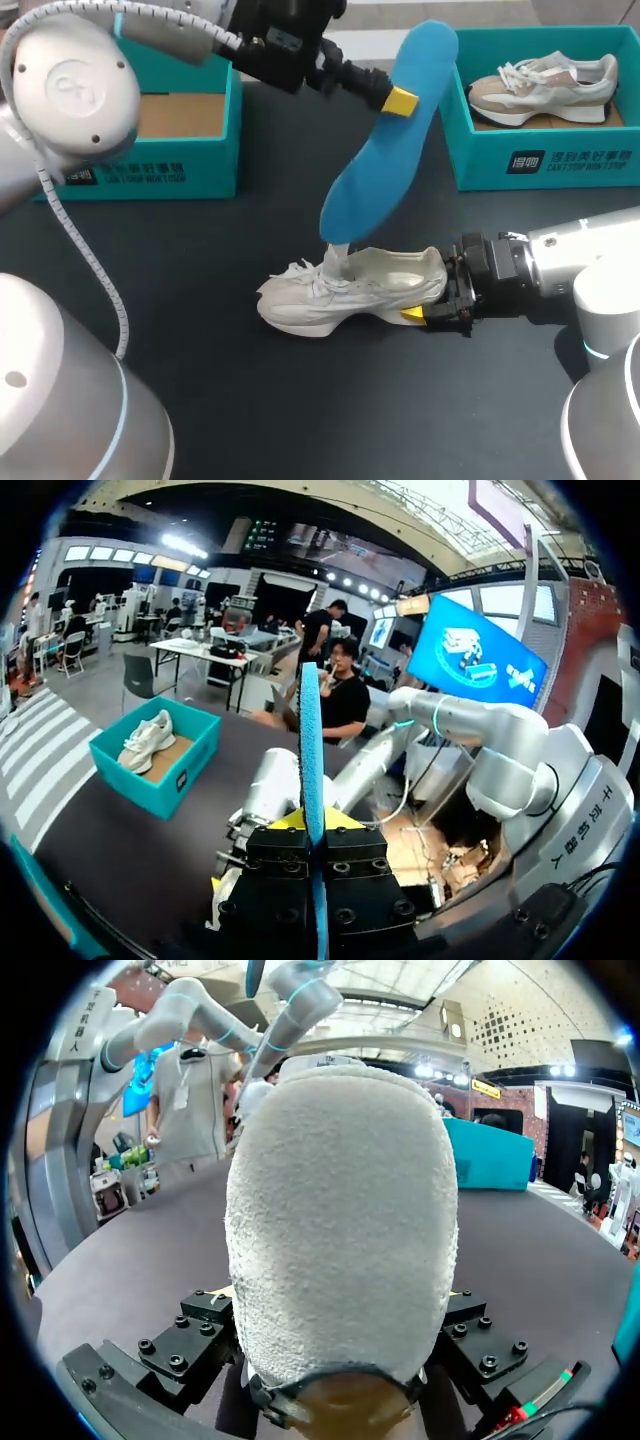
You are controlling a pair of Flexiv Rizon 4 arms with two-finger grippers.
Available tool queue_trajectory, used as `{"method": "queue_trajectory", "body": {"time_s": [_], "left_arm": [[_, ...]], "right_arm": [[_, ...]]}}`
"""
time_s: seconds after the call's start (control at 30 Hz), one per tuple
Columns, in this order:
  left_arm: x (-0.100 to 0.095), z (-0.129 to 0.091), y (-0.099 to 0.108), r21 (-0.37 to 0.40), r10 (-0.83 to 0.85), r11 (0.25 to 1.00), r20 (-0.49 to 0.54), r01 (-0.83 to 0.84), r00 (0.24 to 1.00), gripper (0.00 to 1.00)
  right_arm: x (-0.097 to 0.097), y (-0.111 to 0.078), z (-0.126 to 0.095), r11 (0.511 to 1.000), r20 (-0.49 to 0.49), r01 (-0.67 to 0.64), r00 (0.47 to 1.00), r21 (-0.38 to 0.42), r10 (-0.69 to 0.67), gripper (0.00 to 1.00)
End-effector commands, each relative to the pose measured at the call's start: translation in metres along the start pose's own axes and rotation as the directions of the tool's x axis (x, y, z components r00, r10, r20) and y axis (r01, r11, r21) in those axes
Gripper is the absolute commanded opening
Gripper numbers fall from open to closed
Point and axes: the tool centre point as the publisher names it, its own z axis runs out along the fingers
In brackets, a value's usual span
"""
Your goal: Take the shoe out of the shoebox, open the shoe tongue, remove and reinsert the insole, then place the shoe into the shoebox
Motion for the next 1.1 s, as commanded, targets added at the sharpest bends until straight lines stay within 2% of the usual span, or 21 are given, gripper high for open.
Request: {"method": "queue_trajectory", "body": {"time_s": [0.03,0.3,0.37,0.63,0.8,0.9,1.1], "left_arm": [[0.013,-0.012,-0.004,0.103,-0.113,0.987,-0.074,0.121,0.991,0.00],[0.048,-0.024,-0.038,0.259,-0.215,0.932,-0.174,0.255,0.961,0.00],[0.057,-0.024,-0.045,0.297,-0.243,0.905,-0.227,0.304,0.943,0.00],[0.084,-0.028,-0.049,0.244,-0.366,0.866,-0.283,0.436,0.886,0.00],[0.099,-0.033,-0.040,0.243,-0.394,0.849,-0.299,0.468,0.869,0.00],[0.106,-0.038,-0.033,0.263,-0.408,0.822,-0.347,0.505,0.844,0.00],[0.123,-0.034,-0.016,0.215,-0.436,0.808,-0.408,0.548,0.802,0.00]], "right_arm": [[-0.001,-0.007,0.006,1.000,0.001,0.000,1.000,0.002,0.000,0.00],[-0.001,-0.007,0.006,1.000,0.001,0.000,1.000,0.002,0.000,0.00],[-0.001,-0.007,0.006,1.000,0.001,0.000,1.000,0.002,0.000,0.00],[-0.001,-0.007,0.006,1.000,0.001,0.000,1.000,0.002,0.000,0.00],[-0.001,-0.007,0.006,1.000,0.001,0.000,1.000,0.002,0.000,0.00],[-0.001,-0.007,0.006,1.000,0.001,0.000,1.000,0.002,0.000,0.00],[-0.001,-0.007,0.006,1.000,0.001,0.000,1.000,0.002,0.000,0.00]]}}
